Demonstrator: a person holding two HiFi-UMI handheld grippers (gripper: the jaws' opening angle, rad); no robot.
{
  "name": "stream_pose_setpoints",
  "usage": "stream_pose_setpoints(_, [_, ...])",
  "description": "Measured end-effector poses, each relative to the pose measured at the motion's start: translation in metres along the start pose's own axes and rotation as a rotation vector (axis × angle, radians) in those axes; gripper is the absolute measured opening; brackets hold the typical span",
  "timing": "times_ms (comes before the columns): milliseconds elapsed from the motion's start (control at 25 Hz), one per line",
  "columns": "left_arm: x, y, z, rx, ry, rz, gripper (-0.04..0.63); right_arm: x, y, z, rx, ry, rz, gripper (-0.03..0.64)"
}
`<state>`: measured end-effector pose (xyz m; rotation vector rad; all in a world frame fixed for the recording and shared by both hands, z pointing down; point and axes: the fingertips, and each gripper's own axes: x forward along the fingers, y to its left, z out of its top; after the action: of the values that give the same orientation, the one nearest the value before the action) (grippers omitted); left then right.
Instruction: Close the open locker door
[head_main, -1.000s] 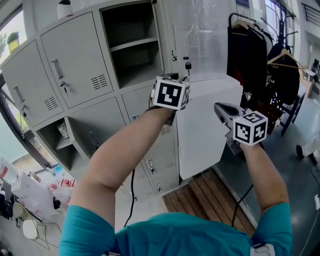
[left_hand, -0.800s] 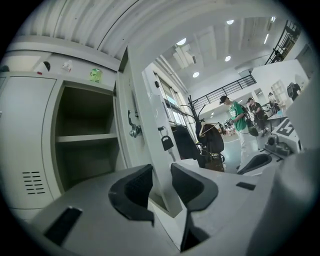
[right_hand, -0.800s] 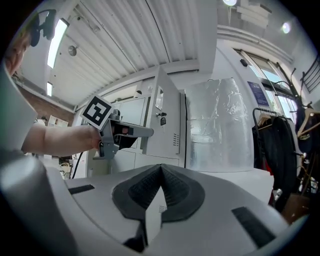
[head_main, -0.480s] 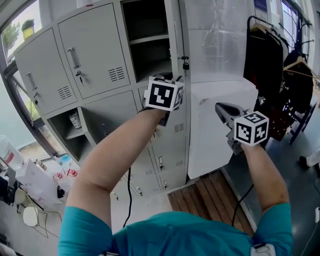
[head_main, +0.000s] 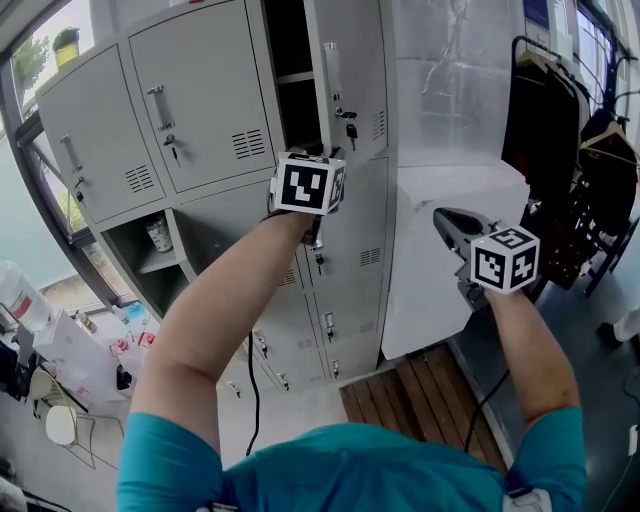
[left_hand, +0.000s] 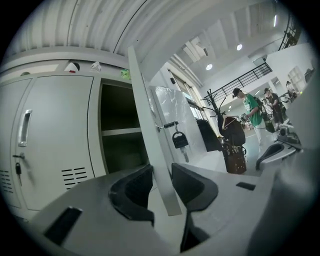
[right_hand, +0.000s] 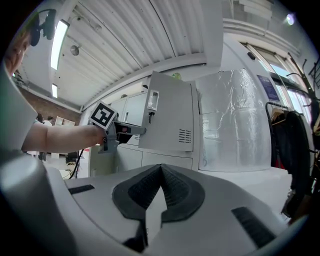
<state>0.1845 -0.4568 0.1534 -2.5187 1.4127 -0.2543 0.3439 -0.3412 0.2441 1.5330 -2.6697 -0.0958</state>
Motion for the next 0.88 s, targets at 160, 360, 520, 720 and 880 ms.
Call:
stream_pose_setpoints(160, [0.006, 0.021, -0.006, -0.004, 0.007, 0.026, 0.129, 0.009, 0.001, -0.002, 0.001, 0.005, 0.003, -0.011])
stream_pose_setpoints(360, [0.015, 0.046, -0.013, -0.002, 0.022, 0.062, 0.130, 0.020, -0.001, -0.005, 0.002, 0.011, 0.003, -0.011])
stream_pose_setpoints(520, [0.023, 0.065, -0.019, 0.000, 0.035, 0.095, 0.133, 0.027, -0.003, -0.009, 0.007, 0.022, 0.001, -0.011])
stream_pose_setpoints(720, [0.037, 0.083, -0.027, 0.009, 0.045, 0.136, 0.135, 0.033, -0.006, -0.013, 0.013, 0.026, -0.005, -0.011])
stream_pose_setpoints(880, [0.050, 0.096, -0.032, 0.039, 0.046, 0.182, 0.138, 0.036, -0.010, -0.017, 0.018, 0.035, -0.014, -0.011])
